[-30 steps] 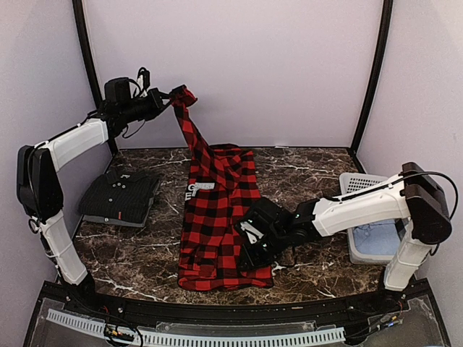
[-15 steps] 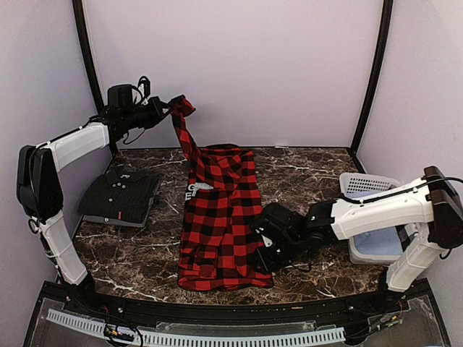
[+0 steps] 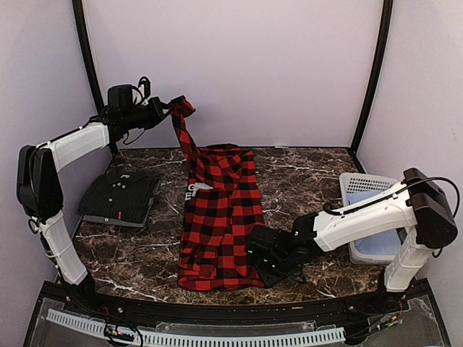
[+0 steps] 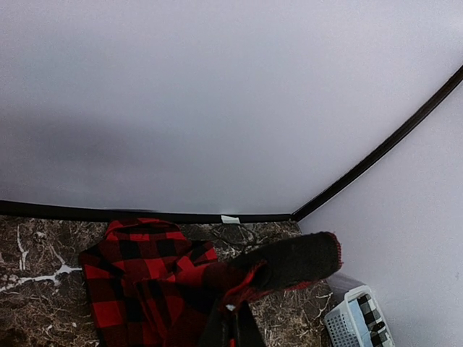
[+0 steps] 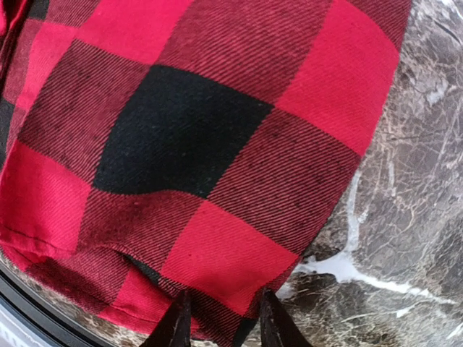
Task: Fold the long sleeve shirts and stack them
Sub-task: Fold the 1/3-folded shirt at the center of the board.
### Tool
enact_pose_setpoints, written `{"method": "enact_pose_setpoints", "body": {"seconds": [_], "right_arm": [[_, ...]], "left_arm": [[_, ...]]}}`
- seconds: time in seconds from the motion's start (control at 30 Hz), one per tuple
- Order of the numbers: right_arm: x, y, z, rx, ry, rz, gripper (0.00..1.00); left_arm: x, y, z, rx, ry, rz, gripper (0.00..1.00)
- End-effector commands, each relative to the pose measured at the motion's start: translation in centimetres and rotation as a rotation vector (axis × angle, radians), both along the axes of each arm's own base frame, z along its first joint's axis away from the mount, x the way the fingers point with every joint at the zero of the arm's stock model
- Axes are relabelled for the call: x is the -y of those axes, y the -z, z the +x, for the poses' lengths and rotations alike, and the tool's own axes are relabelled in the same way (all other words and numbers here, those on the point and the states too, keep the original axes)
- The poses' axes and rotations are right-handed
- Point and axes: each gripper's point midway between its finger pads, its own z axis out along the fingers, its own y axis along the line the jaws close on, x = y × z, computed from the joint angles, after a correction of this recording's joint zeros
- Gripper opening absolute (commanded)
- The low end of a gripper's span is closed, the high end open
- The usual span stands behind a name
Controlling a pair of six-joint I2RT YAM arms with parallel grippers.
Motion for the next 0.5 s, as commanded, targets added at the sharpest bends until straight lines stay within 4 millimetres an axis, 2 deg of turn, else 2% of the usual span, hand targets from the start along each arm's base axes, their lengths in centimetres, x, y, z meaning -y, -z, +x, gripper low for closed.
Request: {"method": "enact_pose_setpoints", "body": {"seconds": [0.0, 0.23, 0.47], "right_arm": [[0.5, -0.2, 0.2, 0.027, 0.031, -0.031, 0.2], [1.7, -0.2, -0.3, 0.016, 0.056, -0.022, 0.01], [2.2, -0.2, -0.7, 0.004, 0.076, 0.017, 0.0]], "left_arm": [[-0.4, -2.7, -1.1, 0.065, 0.002, 0.006, 0.0], [-0.4, -2.5, -1.0, 0.062, 0.001, 0.013, 0.0], [-0.3, -2.1, -0.8, 0.054, 0.005, 0.015, 0.0]]}}
